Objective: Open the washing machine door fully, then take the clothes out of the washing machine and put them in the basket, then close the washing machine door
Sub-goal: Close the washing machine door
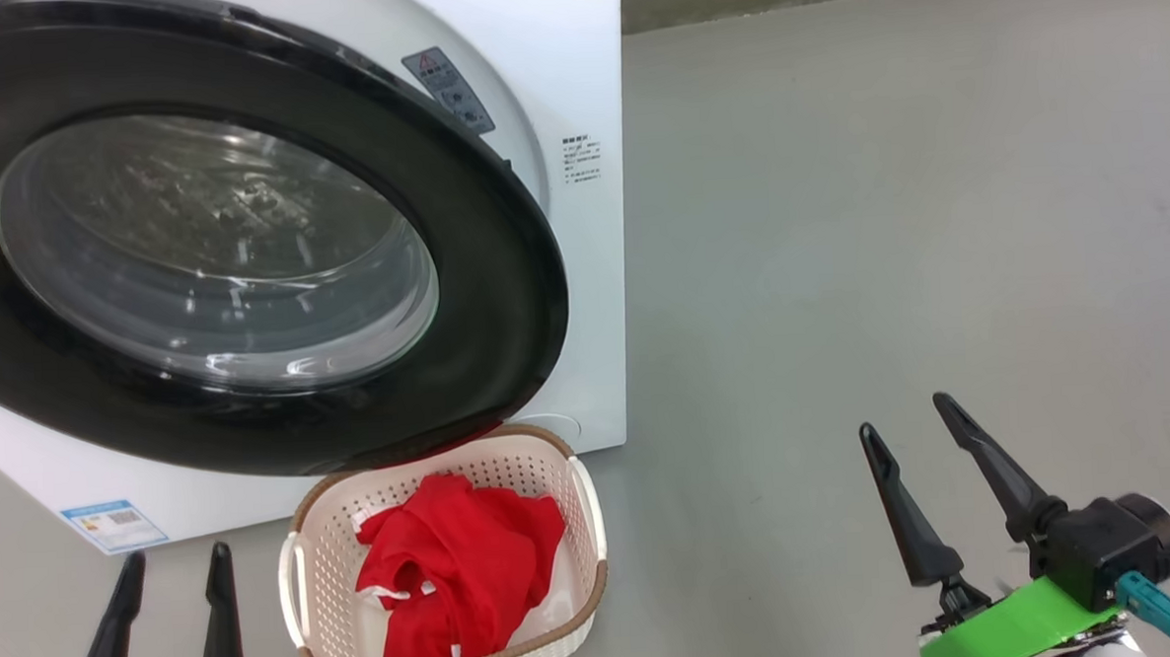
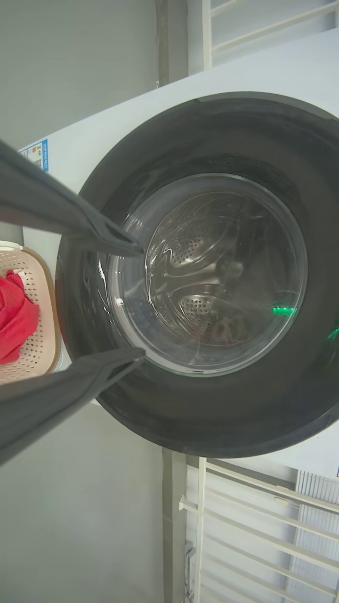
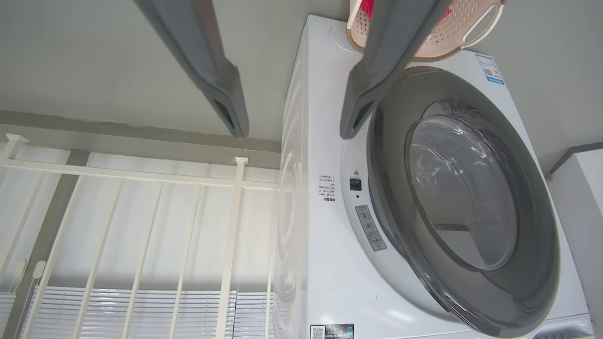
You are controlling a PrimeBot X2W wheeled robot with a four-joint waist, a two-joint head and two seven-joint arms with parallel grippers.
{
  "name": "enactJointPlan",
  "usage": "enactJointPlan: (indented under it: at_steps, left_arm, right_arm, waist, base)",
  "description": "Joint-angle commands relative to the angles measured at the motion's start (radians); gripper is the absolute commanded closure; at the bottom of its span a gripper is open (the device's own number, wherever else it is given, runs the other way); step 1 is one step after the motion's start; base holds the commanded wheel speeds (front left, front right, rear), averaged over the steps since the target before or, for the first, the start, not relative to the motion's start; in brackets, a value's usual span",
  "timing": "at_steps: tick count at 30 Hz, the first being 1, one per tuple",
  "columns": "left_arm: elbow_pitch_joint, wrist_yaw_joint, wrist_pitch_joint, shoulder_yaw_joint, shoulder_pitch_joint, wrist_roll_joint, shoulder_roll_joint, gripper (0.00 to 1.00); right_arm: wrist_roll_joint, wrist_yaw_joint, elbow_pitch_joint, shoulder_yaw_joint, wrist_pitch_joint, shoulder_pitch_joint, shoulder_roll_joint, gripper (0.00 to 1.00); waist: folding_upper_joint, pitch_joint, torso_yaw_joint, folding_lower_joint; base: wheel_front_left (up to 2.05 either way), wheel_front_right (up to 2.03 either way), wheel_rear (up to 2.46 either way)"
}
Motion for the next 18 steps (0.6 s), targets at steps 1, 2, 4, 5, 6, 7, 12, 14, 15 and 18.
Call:
enactJointPlan:
  at_steps: [1,2,4,5,6,7,12,14,15,18]
  left_arm:
    - [-0.016,-0.015,-0.012,0.054,-0.005,0.019,0.001,0.0]
    - [-0.011,-0.02,-0.012,0.062,0.002,0.027,-0.007,0.0]
    - [-0.005,-0.03,-0.012,0.079,0.011,0.04,-0.021,0.0]
    - [0.001,-0.034,-0.012,0.086,0.014,0.049,-0.026,0.0]
    - [0.006,-0.039,-0.012,0.09,0.016,0.061,-0.028,0.0]
    - [0.01,-0.042,-0.012,0.094,0.018,0.069,-0.031,0.0]
    - [0.022,-0.054,-0.012,0.108,0.02,0.099,-0.048,0.0]
    - [0.025,-0.058,-0.012,0.112,0.018,0.105,-0.054,0.0]
    - [0.027,-0.059,-0.012,0.115,0.018,0.108,-0.056,0.0]
    - [0.031,-0.062,-0.012,0.118,0.016,0.116,-0.061,0.0]
  right_arm:
    - [-0.005,0.005,-0.03,0.012,-0.006,-0.005,-0.007,0.0]
    - [-0.005,0.005,-0.032,0.01,-0.006,-0.002,-0.007,0.0]
    - [-0.005,0.005,-0.034,0.007,-0.006,0.005,-0.007,0.0]
    - [-0.004,0.005,-0.035,0.006,-0.006,0.007,-0.007,0.0]
    - [-0.004,0.005,-0.036,0.005,-0.006,0.01,-0.007,0.0]
    - [-0.004,0.005,-0.036,0.005,-0.006,0.012,-0.007,0.0]
    - [-0.002,0.005,-0.036,0.005,-0.006,0.019,-0.01,0.0]
    - [-0.002,0.005,-0.037,0.005,-0.006,0.02,-0.012,0.0]
    - [-0.002,0.005,-0.037,0.005,-0.006,0.021,-0.013,0.0]
    - [-0.002,0.005,-0.037,0.009,-0.006,0.02,-0.016,0.0]
  waist:
    - [0.0,-0.009,-0.004,0.0]
    - [0.0,-0.011,-0.004,0.0]
    - [0.0,-0.013,-0.003,0.0]
    - [0.0,-0.015,-0.003,0.0]
    - [0.0,-0.016,-0.002,0.0]
    - [0.0,-0.017,-0.002,0.0]
    - [0.0,-0.02,0.002,0.0]
    - [0.0,-0.021,0.004,0.0]
    - [0.0,-0.021,0.005,0.0]
    - [0.0,-0.021,0.008,0.0]
  base:
    - [0.0,0.0,0.0]
    - [0.0,0.0,0.0]
    - [0.0,0.0,0.0]
    - [0.0,0.0,0.0]
    - [0.0,0.0,0.0]
    - [0.0,0.0,0.0]
    - [0.0,0.0,0.0]
    - [0.0,0.0,0.0]
    - [0.0,0.0,0.0]
    - [0.0,0.0,0.0]
